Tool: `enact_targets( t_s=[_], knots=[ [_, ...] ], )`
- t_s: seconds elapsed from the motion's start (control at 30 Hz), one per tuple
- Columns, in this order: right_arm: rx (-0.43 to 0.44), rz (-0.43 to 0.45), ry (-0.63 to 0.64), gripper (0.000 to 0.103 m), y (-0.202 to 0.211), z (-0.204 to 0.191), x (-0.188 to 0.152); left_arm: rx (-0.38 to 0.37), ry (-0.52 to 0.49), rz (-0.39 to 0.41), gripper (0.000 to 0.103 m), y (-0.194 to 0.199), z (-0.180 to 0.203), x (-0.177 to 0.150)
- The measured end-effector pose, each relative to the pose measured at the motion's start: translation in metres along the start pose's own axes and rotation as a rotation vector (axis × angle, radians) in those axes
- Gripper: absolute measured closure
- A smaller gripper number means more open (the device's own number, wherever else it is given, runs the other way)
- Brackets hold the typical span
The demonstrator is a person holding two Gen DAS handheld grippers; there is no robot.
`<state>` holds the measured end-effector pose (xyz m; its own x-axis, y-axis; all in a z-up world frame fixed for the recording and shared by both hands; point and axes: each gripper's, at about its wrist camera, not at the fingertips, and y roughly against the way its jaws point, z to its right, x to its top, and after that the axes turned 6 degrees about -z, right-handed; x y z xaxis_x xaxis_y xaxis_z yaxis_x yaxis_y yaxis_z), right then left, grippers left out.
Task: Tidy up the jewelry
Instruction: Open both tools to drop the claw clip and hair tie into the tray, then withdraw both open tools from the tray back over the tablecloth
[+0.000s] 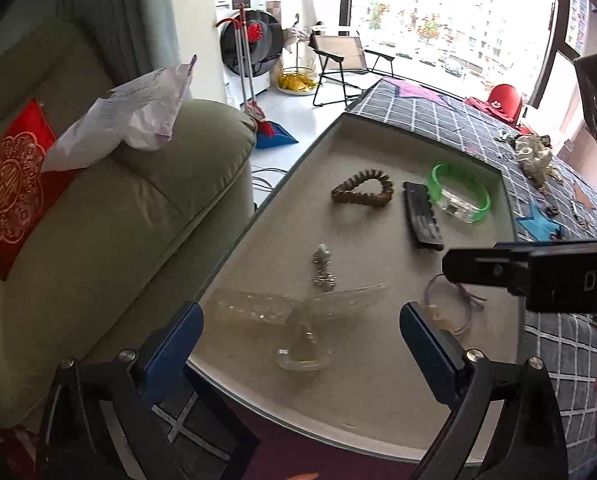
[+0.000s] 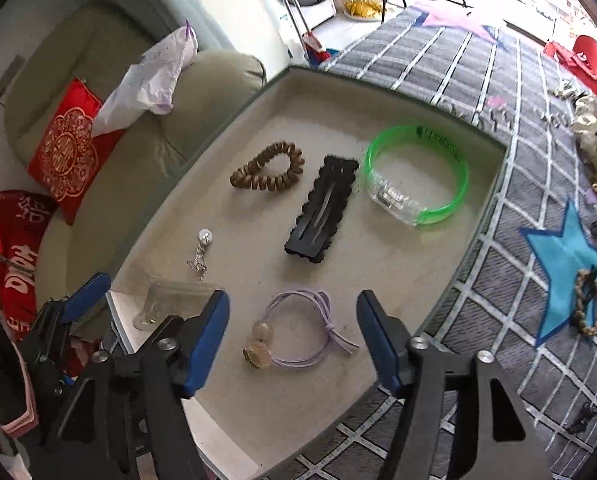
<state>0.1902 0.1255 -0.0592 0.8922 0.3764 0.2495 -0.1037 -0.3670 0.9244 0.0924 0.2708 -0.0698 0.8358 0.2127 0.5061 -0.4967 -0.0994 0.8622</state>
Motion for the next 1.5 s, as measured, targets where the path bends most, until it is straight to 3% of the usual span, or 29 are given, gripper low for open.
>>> enact_targets(
  t_s=[0.37,0.43,0.97,1.27,1.5],
  knots=[
    [0.054,0.047,-0.106,0.017,0.025,0.025,-0.013,0.007,0.004,-0.033,0.0,0.005,0.007,-0.004],
    [0.063,0.059,-0.113,0.001,0.03,0.031,-0.02,0.01,-0.003,-0.033,0.0,0.009,0.011,-0.006],
    [0.068,0.128,-0.181,0.0,0.082,0.085,-0.082,0.024,-0.107,0.021,0.0,0.054,0.072,-0.017],
    [-0.037,0.166,-0.241,0.0,0.114,0.138,-0.131,-0.093,-0.213,0.041,0.0,0.08,0.127,-0.03],
    [-0.115,0.19,-0.389,0.0,0.133,0.207,-0.163,-0.173,-0.306,0.025,0.0,0.084,0.183,-0.043]
  ],
)
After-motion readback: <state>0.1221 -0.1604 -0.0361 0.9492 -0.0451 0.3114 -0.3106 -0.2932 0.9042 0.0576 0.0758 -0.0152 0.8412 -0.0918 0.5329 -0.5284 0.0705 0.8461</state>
